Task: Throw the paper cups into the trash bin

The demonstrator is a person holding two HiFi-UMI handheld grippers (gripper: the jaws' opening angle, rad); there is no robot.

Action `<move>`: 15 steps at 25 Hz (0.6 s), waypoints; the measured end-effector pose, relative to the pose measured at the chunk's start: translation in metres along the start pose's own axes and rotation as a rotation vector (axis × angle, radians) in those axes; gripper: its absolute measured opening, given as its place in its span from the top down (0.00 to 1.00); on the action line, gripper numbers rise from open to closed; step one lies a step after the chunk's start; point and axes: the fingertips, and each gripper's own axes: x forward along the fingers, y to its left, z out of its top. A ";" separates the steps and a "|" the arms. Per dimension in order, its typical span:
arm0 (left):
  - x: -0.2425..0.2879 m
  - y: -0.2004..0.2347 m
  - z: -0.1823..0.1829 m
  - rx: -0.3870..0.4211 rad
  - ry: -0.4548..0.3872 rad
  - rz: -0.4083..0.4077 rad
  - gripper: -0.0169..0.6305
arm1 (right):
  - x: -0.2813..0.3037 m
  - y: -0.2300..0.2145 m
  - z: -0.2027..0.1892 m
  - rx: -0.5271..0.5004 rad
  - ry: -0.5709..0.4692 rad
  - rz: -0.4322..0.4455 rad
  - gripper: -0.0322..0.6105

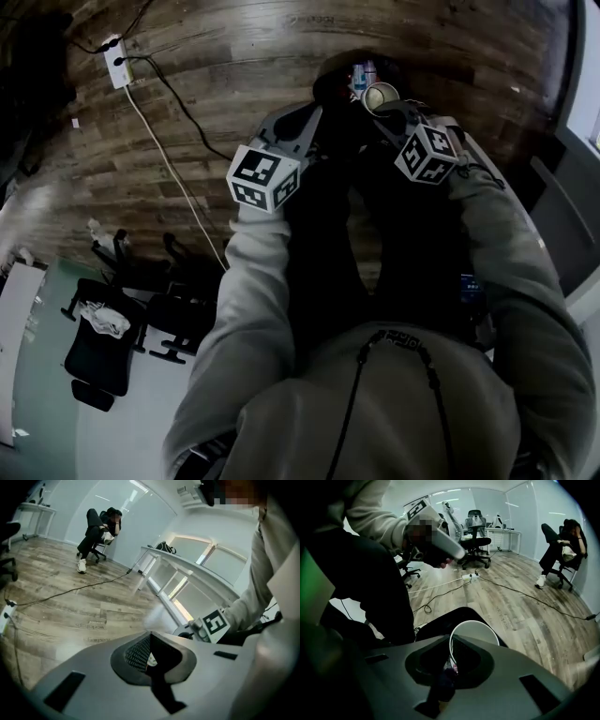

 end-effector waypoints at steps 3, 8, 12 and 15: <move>0.022 0.004 -0.003 0.009 -0.016 -0.029 0.98 | 0.028 -0.014 -0.015 0.009 0.004 0.023 0.89; 0.025 -0.002 0.002 0.086 -0.074 -0.021 0.98 | 0.056 -0.012 -0.022 0.006 -0.002 0.062 0.89; 0.026 -0.005 0.002 0.097 -0.074 -0.034 0.98 | 0.062 -0.010 -0.029 0.054 0.013 0.086 0.89; 0.022 -0.003 0.002 0.105 -0.080 0.000 0.98 | 0.063 -0.004 -0.032 0.087 0.018 0.091 0.70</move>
